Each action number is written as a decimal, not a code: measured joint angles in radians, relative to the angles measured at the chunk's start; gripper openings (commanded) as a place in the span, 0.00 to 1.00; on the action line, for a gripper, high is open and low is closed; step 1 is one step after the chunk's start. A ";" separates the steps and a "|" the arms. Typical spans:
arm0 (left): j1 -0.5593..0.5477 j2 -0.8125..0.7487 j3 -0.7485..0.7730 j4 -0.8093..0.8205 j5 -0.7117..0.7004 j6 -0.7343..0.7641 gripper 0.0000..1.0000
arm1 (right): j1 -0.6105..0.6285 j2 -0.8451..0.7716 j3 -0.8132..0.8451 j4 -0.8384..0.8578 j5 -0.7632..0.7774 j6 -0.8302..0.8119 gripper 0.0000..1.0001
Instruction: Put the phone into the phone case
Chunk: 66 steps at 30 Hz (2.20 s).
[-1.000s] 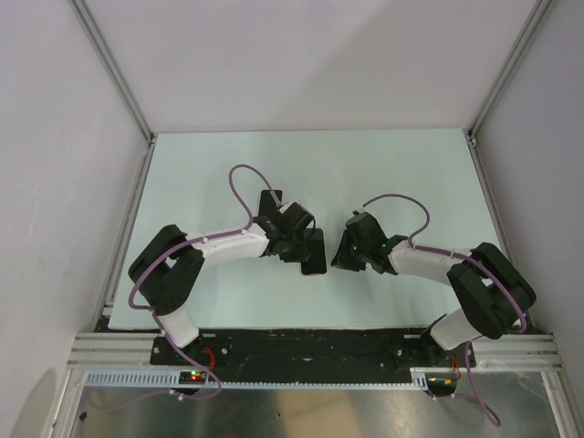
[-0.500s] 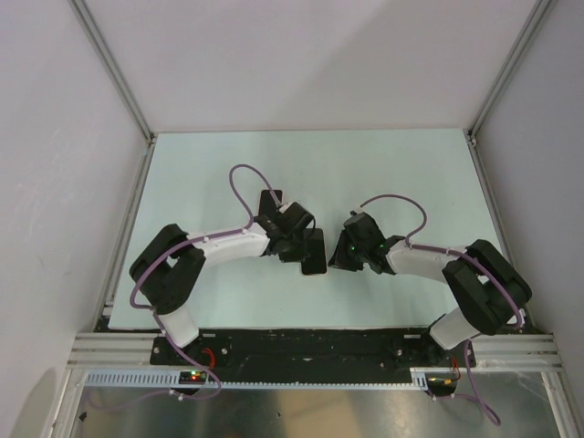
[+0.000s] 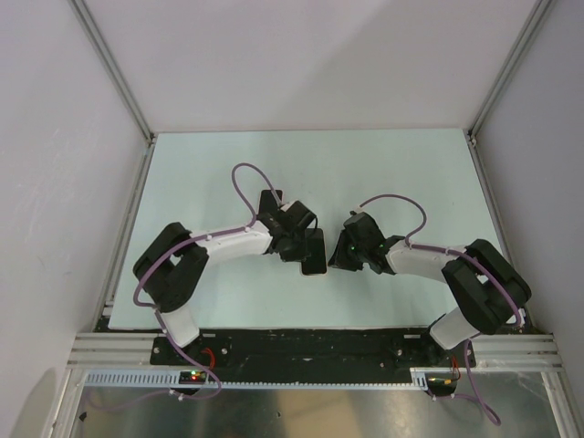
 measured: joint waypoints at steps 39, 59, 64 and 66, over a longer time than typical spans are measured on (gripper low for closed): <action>-0.022 0.006 -0.026 0.043 -0.039 -0.034 0.05 | -0.033 0.000 0.035 -0.060 0.012 -0.043 0.35; 0.076 -0.039 -0.009 0.078 0.014 0.061 0.31 | -0.125 0.029 0.211 -0.117 -0.024 -0.142 0.41; 0.169 -0.036 0.047 0.079 0.026 0.098 0.31 | -0.138 0.131 0.294 -0.120 -0.042 -0.177 0.43; 0.195 -0.019 0.088 0.082 0.030 0.117 0.30 | -0.144 0.174 0.324 -0.119 -0.049 -0.191 0.44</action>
